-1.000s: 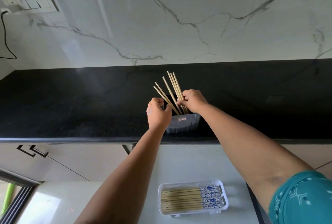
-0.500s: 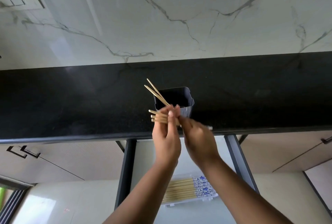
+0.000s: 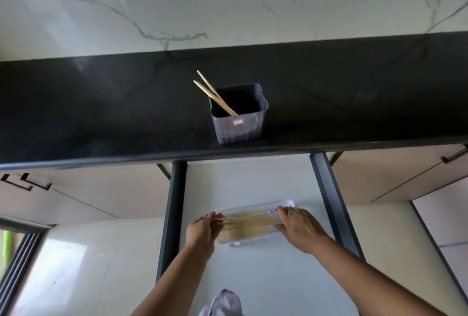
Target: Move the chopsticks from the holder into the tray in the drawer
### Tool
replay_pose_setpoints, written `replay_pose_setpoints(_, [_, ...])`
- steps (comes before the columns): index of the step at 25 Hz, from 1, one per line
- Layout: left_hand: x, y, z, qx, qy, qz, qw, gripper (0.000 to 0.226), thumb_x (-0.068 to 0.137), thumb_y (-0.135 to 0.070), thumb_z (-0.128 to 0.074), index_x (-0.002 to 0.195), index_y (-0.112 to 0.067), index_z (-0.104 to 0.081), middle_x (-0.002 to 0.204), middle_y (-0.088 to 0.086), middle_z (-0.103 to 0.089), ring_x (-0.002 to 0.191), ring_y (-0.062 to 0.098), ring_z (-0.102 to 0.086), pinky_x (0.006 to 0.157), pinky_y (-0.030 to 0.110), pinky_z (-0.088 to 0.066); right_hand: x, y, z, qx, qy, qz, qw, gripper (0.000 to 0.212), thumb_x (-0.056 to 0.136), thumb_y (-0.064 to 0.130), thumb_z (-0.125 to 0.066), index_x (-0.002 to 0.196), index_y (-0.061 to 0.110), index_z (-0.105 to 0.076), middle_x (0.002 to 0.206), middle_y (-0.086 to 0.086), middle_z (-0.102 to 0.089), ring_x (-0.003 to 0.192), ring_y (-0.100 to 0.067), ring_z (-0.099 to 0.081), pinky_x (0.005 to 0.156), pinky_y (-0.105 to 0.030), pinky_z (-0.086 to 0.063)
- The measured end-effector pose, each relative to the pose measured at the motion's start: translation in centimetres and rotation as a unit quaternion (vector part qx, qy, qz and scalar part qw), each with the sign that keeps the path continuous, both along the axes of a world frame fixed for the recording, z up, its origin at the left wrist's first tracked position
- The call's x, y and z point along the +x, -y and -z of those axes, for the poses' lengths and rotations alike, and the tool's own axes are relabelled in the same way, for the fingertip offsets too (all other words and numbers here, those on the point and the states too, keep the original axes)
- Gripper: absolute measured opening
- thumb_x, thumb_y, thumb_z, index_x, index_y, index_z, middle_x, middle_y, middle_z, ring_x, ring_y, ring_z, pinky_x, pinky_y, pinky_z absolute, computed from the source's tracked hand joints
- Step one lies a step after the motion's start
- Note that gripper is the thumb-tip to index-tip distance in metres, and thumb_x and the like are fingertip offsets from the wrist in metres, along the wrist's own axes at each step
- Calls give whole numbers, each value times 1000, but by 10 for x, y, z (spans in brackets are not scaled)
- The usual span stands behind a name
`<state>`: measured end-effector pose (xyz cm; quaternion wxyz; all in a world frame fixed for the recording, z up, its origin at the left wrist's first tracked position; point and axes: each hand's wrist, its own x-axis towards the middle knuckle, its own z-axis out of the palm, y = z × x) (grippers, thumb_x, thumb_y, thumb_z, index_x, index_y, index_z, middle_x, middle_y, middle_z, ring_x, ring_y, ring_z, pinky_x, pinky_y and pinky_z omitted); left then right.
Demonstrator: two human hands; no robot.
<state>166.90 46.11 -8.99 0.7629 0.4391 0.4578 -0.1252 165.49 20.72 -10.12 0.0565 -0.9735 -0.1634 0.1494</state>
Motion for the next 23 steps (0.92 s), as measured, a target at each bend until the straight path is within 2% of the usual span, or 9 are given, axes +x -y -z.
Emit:
replay_pose_setpoints(2, [-2, -17, 18, 136, -31, 50, 989, 18, 95, -2, -51, 109, 4, -61, 88, 16, -67, 77, 23, -63, 69, 31, -57, 2, 9, 14, -50, -31, -7, 998, 34, 99, 43, -38, 118, 16, -43, 116, -9, -62, 105, -29, -58, 84, -40, -42])
replay_pose_setpoints(4, [-8, -24, 35, 297, -66, 154, 940, 25, 91, -17, -58, 112, -3, -63, 101, 15, -67, 88, 25, -62, 79, 34, -52, 8, 8, 27, -95, -85, -16, 992, 39, 100, 43, -36, 125, 14, -40, 125, -12, -57, 115, -31, -53, 93, -41, -40])
replay_pose_setpoints(5, [-11, -22, 41, 335, -71, 215, 915, 30, 91, -25, -57, 113, -5, -62, 105, 17, -66, 93, 29, -61, 81, 36, -51, 13, 5, 32, -99, -103, -18, 990, 42, 100, 45, -36, 126, 13, -40, 128, -12, -55, 118, -31, -51, 95, -41, -39])
replay_pose_setpoints(7, [-14, -12, 52, 343, -61, 322, 880, 36, 94, -36, -51, 111, -5, -61, 103, 19, -64, 90, 30, -59, 73, 33, -46, 23, -3, 38, -91, -125, -23, 988, 47, 99, 49, -35, 129, 13, -40, 131, -13, -54, 123, -31, -47, 99, -40, -35])
replay_pose_setpoints(9, [-14, -4, 60, 337, -57, 361, 867, 31, 96, -33, -45, 107, -7, -58, 95, 11, -62, 79, 22, -54, 61, 29, -39, 31, -8, 45, -94, -137, -37, 985, 51, 100, 47, -34, 137, 12, -37, 136, -14, -50, 128, -32, -43, 104, -40, -32])
replay_pose_setpoints(13, [-14, -4, 70, 350, -63, 350, 867, 21, 92, -17, -40, 94, -9, -59, 86, 9, -59, 67, 17, -49, 55, 27, -35, 30, -6, 52, -86, -141, -35, 986, 48, 100, 42, -38, 138, 13, -37, 137, -11, -44, 128, -30, -39, 105, -39, -32])
replay_pose_setpoints(18, [-11, -8, 75, 376, -60, 363, 850, 26, 92, -22, -40, 90, -8, -62, 79, 6, -60, 65, 16, -50, 51, 25, -33, 22, -2, 49, -62, -100, -22, 993, 30, 96, 15, -40, 125, 11, -47, 126, -12, -48, 118, -31, -48, 93, -40, -41])
replay_pose_setpoints(21, [-12, -5, 77, 378, -66, 364, 849, 25, 92, -20, -39, 84, -9, -61, 74, 6, -57, 60, 15, -47, 49, 26, -31, 19, 0, 48, -35, -103, -13, 994, 34, 89, 3, -39, 121, 9, -51, 124, -12, -51, 116, -31, -51, 89, -37, -43])
replay_pose_setpoints(23, [-14, -4, 78, 383, -63, 346, 854, 24, 92, -23, -42, 84, -11, -61, 75, 6, -59, 61, 16, -49, 51, 26, -33, 21, 2, 47, 33, -69, 45, 996, 37, 87, -1, -39, 120, 9, -54, 123, -9, -53, 113, -30, -54, 84, -34, -44])
